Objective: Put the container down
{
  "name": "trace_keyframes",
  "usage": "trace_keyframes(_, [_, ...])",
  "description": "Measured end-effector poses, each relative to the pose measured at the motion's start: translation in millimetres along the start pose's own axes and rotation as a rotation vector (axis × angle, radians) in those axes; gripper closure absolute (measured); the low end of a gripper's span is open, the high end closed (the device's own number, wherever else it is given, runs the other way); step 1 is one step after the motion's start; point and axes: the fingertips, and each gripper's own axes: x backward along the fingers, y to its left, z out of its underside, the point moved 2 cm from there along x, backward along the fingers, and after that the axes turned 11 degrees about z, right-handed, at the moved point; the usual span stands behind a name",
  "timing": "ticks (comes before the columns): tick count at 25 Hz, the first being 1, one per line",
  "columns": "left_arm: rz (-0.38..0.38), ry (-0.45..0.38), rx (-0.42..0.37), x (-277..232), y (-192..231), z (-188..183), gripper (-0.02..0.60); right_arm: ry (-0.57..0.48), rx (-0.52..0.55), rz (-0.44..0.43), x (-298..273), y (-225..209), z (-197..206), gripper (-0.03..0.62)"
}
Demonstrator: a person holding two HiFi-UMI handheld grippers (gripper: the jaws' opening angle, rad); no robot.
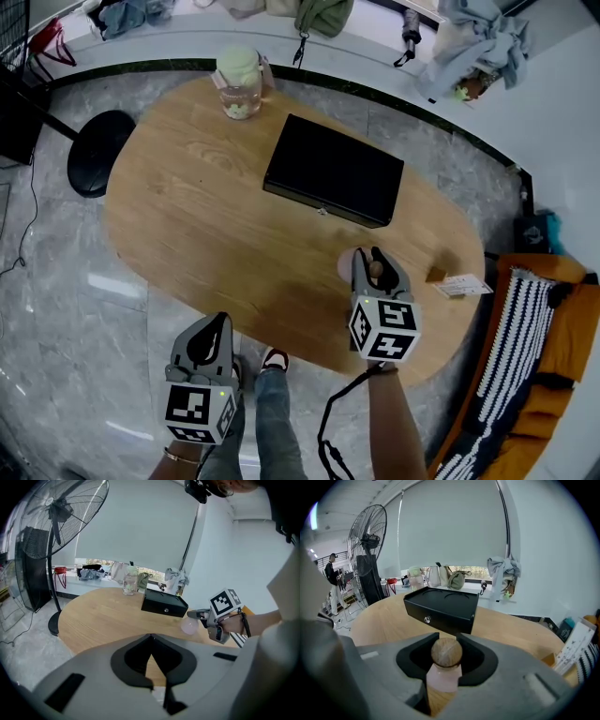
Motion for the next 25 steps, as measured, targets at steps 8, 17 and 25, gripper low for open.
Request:
trace_keyframes(8, [0.004, 0.005, -0.007, 7, -2, 5, 0.584, -0.013, 0.01, -0.011, 2, -1, 0, 0.453])
trace_keyframes(17, [-0.002, 0.015, -0.016, 27, -2, 12, 0.584, -0.075, -0.018, 0.002, 24, -3, -12, 0.43])
trace_keyframes(25, [0.012, -0.011, -0.046, 47, -9, -5, 0.584, -0.079, 0.004, 0.033, 63, 1, -25, 0.43])
